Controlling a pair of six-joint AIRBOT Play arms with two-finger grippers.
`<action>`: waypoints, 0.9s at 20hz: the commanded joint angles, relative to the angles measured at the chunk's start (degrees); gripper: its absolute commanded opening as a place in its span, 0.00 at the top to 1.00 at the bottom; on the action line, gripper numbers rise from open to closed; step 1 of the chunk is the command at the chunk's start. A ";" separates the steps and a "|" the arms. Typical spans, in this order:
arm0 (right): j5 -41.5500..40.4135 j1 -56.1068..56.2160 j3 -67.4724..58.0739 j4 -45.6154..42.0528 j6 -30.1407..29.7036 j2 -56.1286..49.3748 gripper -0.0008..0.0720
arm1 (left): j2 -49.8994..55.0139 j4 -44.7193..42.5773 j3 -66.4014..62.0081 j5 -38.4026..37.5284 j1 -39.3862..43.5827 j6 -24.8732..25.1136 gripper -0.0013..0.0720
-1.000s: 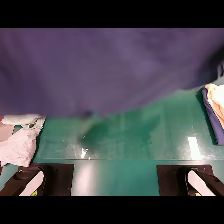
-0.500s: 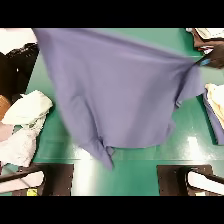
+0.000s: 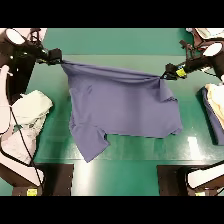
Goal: Fold the shirts.
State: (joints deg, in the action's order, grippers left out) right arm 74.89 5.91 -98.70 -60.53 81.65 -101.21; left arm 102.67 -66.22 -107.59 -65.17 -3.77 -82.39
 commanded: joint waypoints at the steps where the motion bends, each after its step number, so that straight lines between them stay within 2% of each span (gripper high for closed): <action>1: -1.20 0.76 -4.35 0.63 -0.24 -5.70 0.97 | 4.13 0.55 0.09 2.62 1.79 1.42 0.94; 2: -1.40 0.76 -4.55 0.61 -0.24 -5.99 0.97 | 4.70 0.37 0.09 2.71 2.21 1.38 0.69; 3: -1.40 0.74 -4.44 0.59 -0.26 -5.95 0.97 | 5.01 0.33 0.09 2.91 2.60 1.36 0.29; 4: -1.33 0.68 -4.46 0.59 -0.26 -5.95 0.96 | 5.03 0.11 0.09 3.10 2.60 1.36 0.22; 5: -1.27 0.48 -4.46 0.59 -0.26 -5.95 0.83 | 5.01 0.13 0.00 2.89 2.47 1.36 0.24; 6: -1.01 0.13 -4.46 0.63 -0.26 -5.92 0.51 | 5.01 -0.02 -0.26 1.68 2.16 1.25 0.24; 7: -0.04 -0.46 -4.46 0.94 -0.26 -5.66 0.44 | 5.01 -0.07 -0.90 -0.98 1.55 0.42 0.24; 8: 1.81 -1.25 -4.44 0.87 -0.31 -4.85 0.44 | 4.98 -0.13 -1.92 -5.16 0.61 -0.74 0.24; 12: 8.61 -5.53 -2.21 0.83 -3.93 2.29 0.48 | 1.90 -3.93 -2.36 -20.96 -3.61 0.28 0.24; 15: 9.86 -8.63 6.64 0.85 -5.73 10.99 0.48 | -5.81 -4.35 6.19 -19.78 -5.46 0.63 0.24; 18: 9.73 -10.99 17.31 0.92 -7.87 19.37 0.48 | -16.20 -4.07 22.84 -16.20 -5.40 2.32 0.24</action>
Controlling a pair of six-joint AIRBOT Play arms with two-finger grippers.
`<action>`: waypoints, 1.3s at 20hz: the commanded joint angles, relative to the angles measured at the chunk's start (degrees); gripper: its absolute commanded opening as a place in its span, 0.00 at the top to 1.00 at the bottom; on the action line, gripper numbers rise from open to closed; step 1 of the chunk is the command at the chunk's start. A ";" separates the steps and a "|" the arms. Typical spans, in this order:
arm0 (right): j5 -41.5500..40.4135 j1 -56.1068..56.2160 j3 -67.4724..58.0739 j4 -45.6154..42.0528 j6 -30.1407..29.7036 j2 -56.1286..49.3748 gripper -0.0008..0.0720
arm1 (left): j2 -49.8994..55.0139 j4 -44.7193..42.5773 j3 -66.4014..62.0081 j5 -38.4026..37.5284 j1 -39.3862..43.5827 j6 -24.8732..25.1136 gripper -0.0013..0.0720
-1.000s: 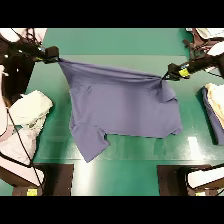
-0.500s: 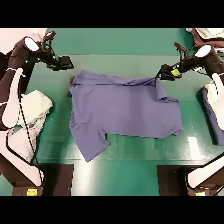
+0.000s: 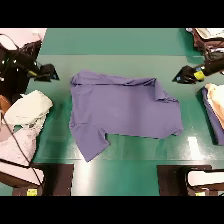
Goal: Fold the shirts.
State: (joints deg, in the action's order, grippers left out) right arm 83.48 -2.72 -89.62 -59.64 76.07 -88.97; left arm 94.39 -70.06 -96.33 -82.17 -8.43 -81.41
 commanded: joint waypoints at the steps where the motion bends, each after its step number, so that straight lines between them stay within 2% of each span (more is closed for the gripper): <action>1: 1.01 -3.15 11.37 0.00 -2.69 9.51 0.48 | -11.43 0.22 18.29 2.12 -0.74 1.46 0.24; 4: 0.07 -5.20 19.23 0.04 -2.67 15.80 0.48 | -20.55 0.59 36.13 6.71 -0.74 1.53 0.24; 7: -2.01 -5.25 24.94 0.00 -2.67 20.98 0.48 | -26.49 6.32 48.96 10.97 -0.74 3.45 0.24; 8: -2.47 -5.25 26.16 0.00 -2.67 22.27 0.51 | -27.26 8.15 51.67 12.11 -0.74 3.85 0.24; 9: -2.97 -5.25 27.41 0.02 -2.67 23.63 0.56 | -27.50 9.68 53.94 13.57 -0.72 3.89 0.24; 14: -1.97 -5.25 29.49 -0.07 -2.67 26.69 0.56 | -27.50 19.50 59.84 21.51 -0.72 9.01 0.24; 20: 0.74 -5.27 29.38 -0.59 -2.67 26.80 0.56 | -27.50 19.54 63.08 24.81 5.33 8.70 0.27; 21: 1.25 -5.33 29.38 -0.81 -2.67 26.80 0.56 | -27.50 19.61 62.88 24.65 5.64 7.87 0.65; 22: 1.73 -5.77 29.38 -1.73 -2.67 26.80 0.56 | -27.50 19.87 62.75 24.41 5.64 7.89 0.93; 26: 4.22 -12.92 32.15 -5.01 -2.60 27.02 0.56 | -27.56 19.45 59.49 20.02 5.64 7.30 0.95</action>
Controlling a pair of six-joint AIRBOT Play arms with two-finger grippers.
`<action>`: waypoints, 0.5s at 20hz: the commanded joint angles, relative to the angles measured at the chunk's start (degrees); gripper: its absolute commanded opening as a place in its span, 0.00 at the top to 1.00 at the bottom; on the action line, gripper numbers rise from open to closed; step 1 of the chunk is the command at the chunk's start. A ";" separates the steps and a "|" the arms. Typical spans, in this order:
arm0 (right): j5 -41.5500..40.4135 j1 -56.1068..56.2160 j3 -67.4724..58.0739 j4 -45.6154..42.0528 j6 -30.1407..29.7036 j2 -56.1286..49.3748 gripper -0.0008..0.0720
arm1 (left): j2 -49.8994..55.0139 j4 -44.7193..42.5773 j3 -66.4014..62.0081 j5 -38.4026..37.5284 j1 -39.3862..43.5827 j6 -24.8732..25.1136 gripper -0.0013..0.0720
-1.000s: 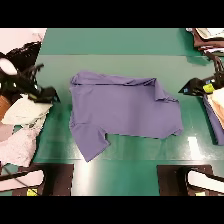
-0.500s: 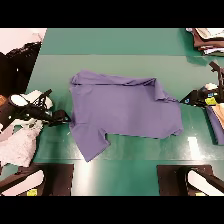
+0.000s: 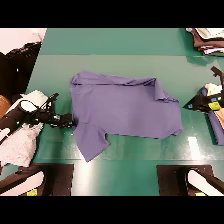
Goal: Fold the shirts.
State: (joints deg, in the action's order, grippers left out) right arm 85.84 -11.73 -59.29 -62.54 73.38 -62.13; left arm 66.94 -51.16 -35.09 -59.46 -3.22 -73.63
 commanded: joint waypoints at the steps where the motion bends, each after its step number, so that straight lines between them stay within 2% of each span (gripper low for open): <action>1: 1.27 -7.06 4.92 -2.14 0.11 0.55 0.56 | -0.11 0.57 -2.89 -3.41 0.44 -0.48 0.95; 4: -0.68 -15.63 16.35 -1.99 0.04 1.09 0.51 | -0.11 0.63 -5.75 -4.02 0.44 -0.48 0.95; 6: -3.04 -19.67 22.86 -1.40 -0.55 0.00 0.52 | -0.11 0.92 -6.34 -3.69 0.44 -0.50 0.95; 10: -8.39 -19.23 28.72 2.82 -4.04 -3.21 0.52 | -0.11 1.01 -6.34 -3.15 0.44 -0.50 0.95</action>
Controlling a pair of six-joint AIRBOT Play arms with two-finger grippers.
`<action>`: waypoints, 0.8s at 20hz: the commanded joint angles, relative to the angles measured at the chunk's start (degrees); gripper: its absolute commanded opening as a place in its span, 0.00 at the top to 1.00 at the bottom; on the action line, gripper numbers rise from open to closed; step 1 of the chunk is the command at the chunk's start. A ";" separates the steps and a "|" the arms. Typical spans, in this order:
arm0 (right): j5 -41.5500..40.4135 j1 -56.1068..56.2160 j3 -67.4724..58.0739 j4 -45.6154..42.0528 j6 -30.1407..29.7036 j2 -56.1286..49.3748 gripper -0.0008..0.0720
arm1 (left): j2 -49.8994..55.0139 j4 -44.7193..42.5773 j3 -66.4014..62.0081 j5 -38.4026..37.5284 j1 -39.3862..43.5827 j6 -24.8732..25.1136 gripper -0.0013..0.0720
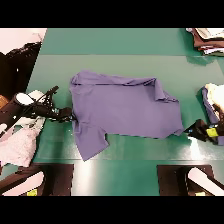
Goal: Fold the shirts.
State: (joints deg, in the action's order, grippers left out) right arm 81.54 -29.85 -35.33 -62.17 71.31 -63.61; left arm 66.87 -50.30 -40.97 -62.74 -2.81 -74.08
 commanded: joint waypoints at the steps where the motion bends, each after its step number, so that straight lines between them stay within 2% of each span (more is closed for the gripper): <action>1: -5.35 -0.20 5.03 2.58 -1.97 -2.43 0.52 | -0.04 0.17 -0.46 0.13 0.02 -0.04 0.95; 8: -11.34 5.55 4.96 2.60 -1.95 -0.22 0.57 | -0.04 0.15 -0.46 0.22 0.02 -0.04 0.95; 9: -11.30 5.81 4.96 2.49 -1.95 -0.07 0.63 | -0.04 0.15 -0.46 0.28 0.02 -0.04 0.95; 10: -11.10 5.81 4.98 2.56 -1.95 -0.11 0.81 | -0.04 0.15 -0.46 0.26 0.02 -0.04 0.95; 11: -11.08 5.79 4.98 2.56 -1.95 -0.11 0.82 | -0.04 0.15 -0.46 0.17 0.02 -0.04 0.95; 12: -10.91 5.79 4.96 2.60 -2.08 -0.11 0.97 | -0.04 0.15 -0.46 0.07 0.02 -0.04 0.95; 16: -5.60 5.79 2.91 2.64 -2.86 2.43 0.97 | -0.59 -0.76 -2.45 -5.64 0.02 -0.72 0.95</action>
State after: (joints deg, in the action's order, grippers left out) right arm 71.35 -24.12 -30.94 -60.42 68.77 -62.98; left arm 66.72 -50.37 -42.04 -64.34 -2.81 -74.48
